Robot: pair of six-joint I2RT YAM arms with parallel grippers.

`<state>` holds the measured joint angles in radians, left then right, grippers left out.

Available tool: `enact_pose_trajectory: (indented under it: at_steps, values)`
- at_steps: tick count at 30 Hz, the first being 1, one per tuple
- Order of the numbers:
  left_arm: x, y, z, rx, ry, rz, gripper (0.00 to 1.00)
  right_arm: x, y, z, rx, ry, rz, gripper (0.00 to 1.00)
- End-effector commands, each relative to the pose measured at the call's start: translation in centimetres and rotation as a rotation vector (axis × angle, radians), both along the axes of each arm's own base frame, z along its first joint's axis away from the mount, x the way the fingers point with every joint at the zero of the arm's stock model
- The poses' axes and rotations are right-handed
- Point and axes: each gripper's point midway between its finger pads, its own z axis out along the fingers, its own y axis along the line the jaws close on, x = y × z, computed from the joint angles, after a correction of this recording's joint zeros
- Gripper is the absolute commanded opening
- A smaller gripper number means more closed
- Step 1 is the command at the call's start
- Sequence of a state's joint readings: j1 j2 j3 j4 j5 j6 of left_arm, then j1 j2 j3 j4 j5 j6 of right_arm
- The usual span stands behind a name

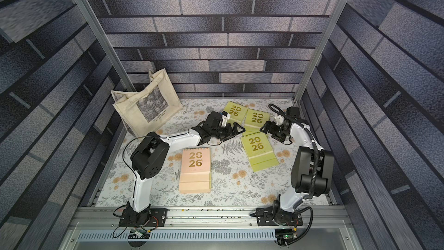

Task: Stack the calendars
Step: Pick up the calendar at the center of the board.

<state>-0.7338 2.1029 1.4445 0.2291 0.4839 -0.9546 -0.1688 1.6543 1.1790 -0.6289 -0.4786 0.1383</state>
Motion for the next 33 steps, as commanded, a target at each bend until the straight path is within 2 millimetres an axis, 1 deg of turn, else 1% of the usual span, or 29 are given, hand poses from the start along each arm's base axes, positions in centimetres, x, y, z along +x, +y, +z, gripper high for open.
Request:
enact_pose_trajectory:
  at_steps: [1,3,6,10,14,17,20,23,26,29,33]
  values:
    - [1.0,-1.4,0.0,-0.004,-0.002,0.064,1.00,0.3,-0.1,-0.9,-0.005,0.018,0.020,0.88]
    - [0.7,-2.1,-0.8,0.006,0.005,0.070,1.00,0.5,-0.3,-1.5,0.013,0.026,0.013,0.88]
    - [0.6,-2.3,-1.9,0.011,0.024,0.091,1.00,0.8,-0.8,-2.0,0.017,0.024,-0.007,0.88]
    - [0.2,-2.6,-2.6,-0.007,0.058,0.122,1.00,1.0,-1.7,-2.9,0.030,0.041,-0.033,0.88]
    - [-0.8,-2.9,-3.5,0.010,0.101,0.125,1.00,1.2,-1.7,-4.0,0.045,0.062,-0.034,0.88]
    - [-1.9,-2.7,-4.5,0.042,0.142,0.133,1.00,1.4,-1.7,-4.6,0.050,0.071,-0.031,0.88]
    - [-2.6,-1.9,-5.2,0.064,0.174,0.158,1.00,1.5,-1.7,-5.0,0.056,0.077,-0.027,0.88]
    - [-3.2,-1.8,-5.7,0.079,0.193,0.150,1.00,1.7,-1.7,-5.2,0.058,0.077,-0.028,0.88]
    - [-3.6,-2.2,-6.3,0.078,0.212,0.141,1.00,1.9,-1.7,-5.5,0.060,0.079,-0.029,0.88]
    - [-3.4,-2.5,-6.5,0.059,0.223,0.146,1.00,2.0,-1.6,-5.7,0.066,0.081,-0.028,0.88]
    - [-3.6,-3.1,-6.6,0.036,0.241,0.141,1.00,1.9,-1.5,-6.1,0.074,0.087,-0.028,0.88]
